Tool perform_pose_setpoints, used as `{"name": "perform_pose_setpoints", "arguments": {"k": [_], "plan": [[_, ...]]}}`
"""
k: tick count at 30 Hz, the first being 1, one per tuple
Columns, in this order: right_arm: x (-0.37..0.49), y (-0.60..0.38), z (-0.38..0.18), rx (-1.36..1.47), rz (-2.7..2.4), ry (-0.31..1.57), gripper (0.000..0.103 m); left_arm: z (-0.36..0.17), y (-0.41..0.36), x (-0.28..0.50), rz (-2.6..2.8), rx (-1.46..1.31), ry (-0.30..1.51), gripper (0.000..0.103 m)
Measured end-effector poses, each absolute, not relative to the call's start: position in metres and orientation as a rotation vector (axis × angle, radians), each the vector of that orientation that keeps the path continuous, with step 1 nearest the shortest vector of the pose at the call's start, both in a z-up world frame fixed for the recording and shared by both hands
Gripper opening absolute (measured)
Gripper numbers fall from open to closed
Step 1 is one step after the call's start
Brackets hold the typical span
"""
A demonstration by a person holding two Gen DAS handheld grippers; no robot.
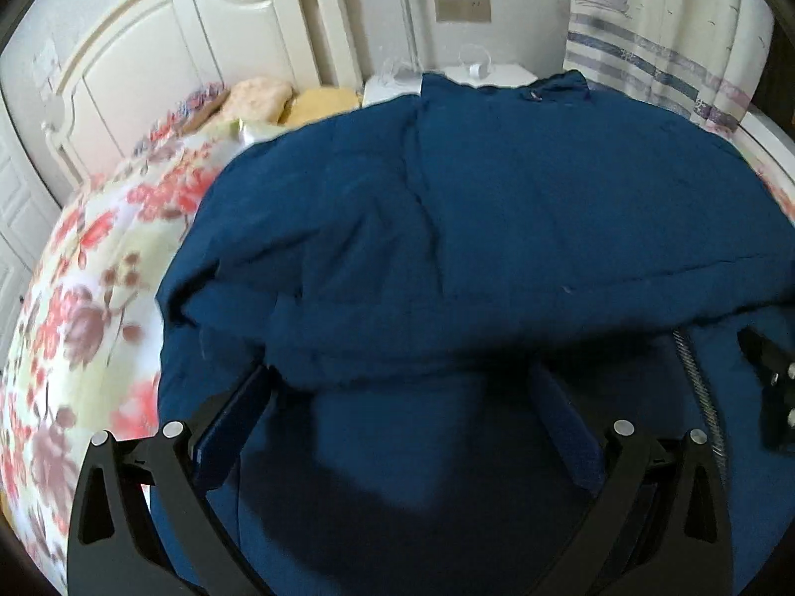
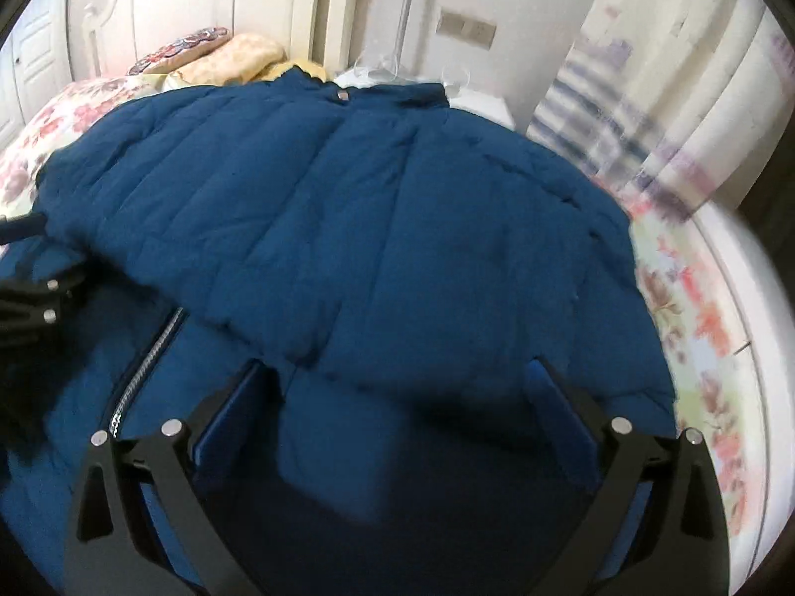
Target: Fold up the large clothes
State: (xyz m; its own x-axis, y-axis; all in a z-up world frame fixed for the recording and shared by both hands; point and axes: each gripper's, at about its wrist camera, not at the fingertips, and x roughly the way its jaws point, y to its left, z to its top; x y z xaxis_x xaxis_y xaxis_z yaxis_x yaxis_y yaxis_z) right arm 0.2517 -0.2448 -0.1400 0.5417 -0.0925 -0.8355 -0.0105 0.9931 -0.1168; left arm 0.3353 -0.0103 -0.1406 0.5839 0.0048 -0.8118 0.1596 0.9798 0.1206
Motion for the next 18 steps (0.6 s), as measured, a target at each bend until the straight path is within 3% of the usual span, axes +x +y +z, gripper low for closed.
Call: {"name": "perform_pose_setpoints", "arguments": {"k": [3, 6, 14, 18], "plan": [[0.217, -0.24, -0.127, -0.05, 0.064, 0.97, 0.101, -0.13, -0.006, 0.303, -0.114, 0.179, 0.916, 0.098], [0.197, -0.232, -0.152, -0.155, 0.079, 1.074, 0.101, -0.146, 0.004, 0.281, -0.113, 0.199, 0.963, 0.099], [0.137, -0.248, -0.131, -0.069, 0.079, 0.989, 0.101, -0.123, 0.024, 0.232, -0.22, 0.075, 0.906, 0.098], [0.118, -0.253, -0.151, -0.11, 0.089, 1.002, 0.101, -0.151, -0.002, 0.217, -0.187, 0.252, 0.939, 0.099]]}}
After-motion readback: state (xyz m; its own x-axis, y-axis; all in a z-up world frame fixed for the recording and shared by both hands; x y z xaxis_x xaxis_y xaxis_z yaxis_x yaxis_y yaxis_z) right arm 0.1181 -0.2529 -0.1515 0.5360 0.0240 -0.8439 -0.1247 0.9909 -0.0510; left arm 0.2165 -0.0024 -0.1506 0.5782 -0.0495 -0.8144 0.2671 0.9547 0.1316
